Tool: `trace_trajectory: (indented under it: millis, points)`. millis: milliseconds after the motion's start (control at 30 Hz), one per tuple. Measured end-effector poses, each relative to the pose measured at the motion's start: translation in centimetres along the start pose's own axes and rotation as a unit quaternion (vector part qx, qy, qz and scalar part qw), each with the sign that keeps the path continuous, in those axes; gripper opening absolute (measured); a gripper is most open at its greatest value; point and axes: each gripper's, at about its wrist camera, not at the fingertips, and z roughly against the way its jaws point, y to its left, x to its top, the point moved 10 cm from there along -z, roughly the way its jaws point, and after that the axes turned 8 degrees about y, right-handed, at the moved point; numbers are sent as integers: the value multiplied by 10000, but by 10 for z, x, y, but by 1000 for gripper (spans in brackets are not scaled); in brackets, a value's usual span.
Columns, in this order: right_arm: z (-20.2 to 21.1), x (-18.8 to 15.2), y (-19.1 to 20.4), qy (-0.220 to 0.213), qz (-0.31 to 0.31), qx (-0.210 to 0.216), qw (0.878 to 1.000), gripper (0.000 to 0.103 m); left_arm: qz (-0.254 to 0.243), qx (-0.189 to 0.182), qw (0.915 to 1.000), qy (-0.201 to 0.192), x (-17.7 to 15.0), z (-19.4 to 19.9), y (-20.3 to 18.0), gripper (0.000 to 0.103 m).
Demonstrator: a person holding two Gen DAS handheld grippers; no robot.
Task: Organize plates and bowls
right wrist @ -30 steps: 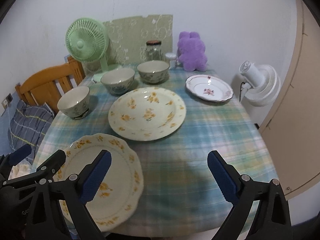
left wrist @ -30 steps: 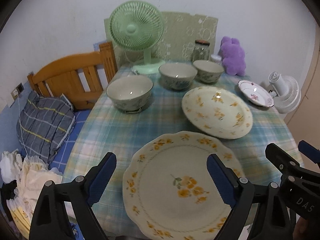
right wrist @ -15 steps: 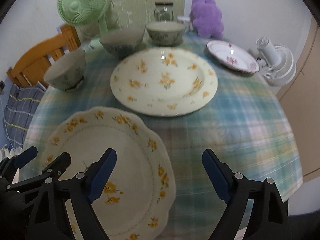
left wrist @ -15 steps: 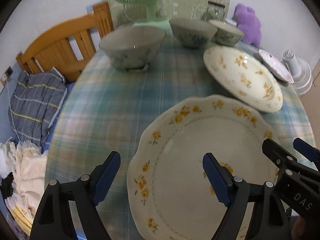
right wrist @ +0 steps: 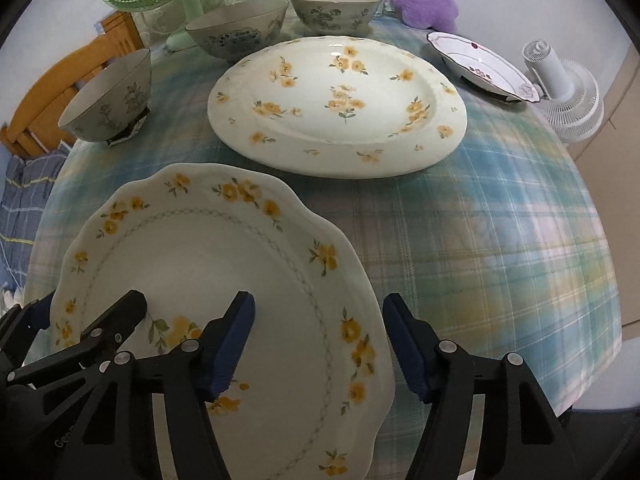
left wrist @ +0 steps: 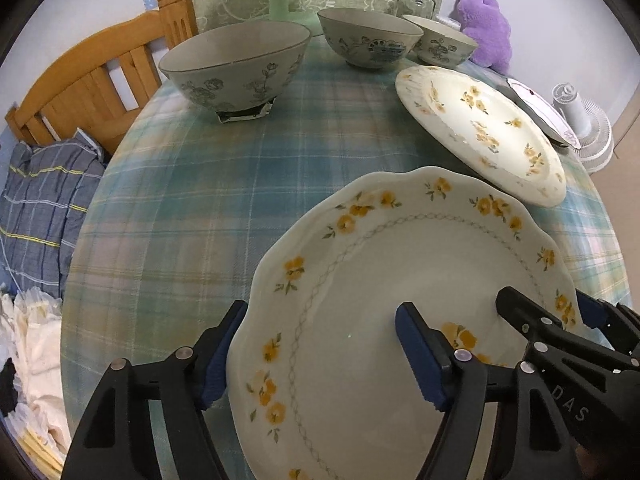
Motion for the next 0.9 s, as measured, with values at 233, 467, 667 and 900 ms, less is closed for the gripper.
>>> trace_trajectory:
  millis: [233,467,667,900]
  points:
    - [1,1,2,91,-80,-26,9999,67,-74,-128,9998,124,2,-1,0,75]
    - [11,-1,0,206,-68,-137,9997,67,-116,-249,9993,237,4,11,-6,75]
    - [31,3,-5,105,-69,-178,9998,67,-239,-263,9993,106,11,28,-18,75]
    - [40,11,-28,-82,-224,-176,9996,67,-367,-280,9989,-45,19,31,-40,75]
